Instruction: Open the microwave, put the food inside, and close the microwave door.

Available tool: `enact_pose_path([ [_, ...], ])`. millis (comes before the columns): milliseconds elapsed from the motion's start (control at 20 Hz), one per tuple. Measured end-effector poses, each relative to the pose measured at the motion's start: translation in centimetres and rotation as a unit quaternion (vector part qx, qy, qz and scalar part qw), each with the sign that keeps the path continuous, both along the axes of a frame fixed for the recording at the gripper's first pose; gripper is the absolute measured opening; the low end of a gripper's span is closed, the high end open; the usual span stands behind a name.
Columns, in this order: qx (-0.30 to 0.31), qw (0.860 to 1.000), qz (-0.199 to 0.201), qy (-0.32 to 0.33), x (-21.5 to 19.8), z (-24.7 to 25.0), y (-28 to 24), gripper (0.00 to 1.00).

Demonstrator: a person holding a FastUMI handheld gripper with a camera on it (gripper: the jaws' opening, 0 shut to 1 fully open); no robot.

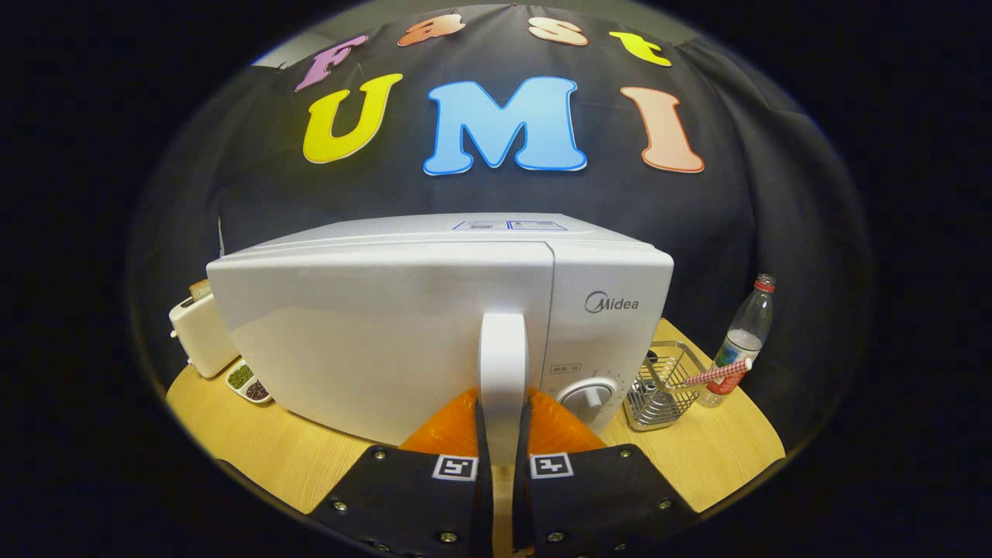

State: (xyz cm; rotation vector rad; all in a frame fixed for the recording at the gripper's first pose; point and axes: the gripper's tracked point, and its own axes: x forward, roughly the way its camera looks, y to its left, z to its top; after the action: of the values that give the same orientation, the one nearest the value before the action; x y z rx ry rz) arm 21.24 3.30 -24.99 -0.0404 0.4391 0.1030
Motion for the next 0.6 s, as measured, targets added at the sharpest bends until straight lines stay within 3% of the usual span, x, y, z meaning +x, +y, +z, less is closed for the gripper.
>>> enact_pose_path([
  [600,0.001,0.999,-0.043,0.016,-8.3,0.6,1.6,0.11],
])
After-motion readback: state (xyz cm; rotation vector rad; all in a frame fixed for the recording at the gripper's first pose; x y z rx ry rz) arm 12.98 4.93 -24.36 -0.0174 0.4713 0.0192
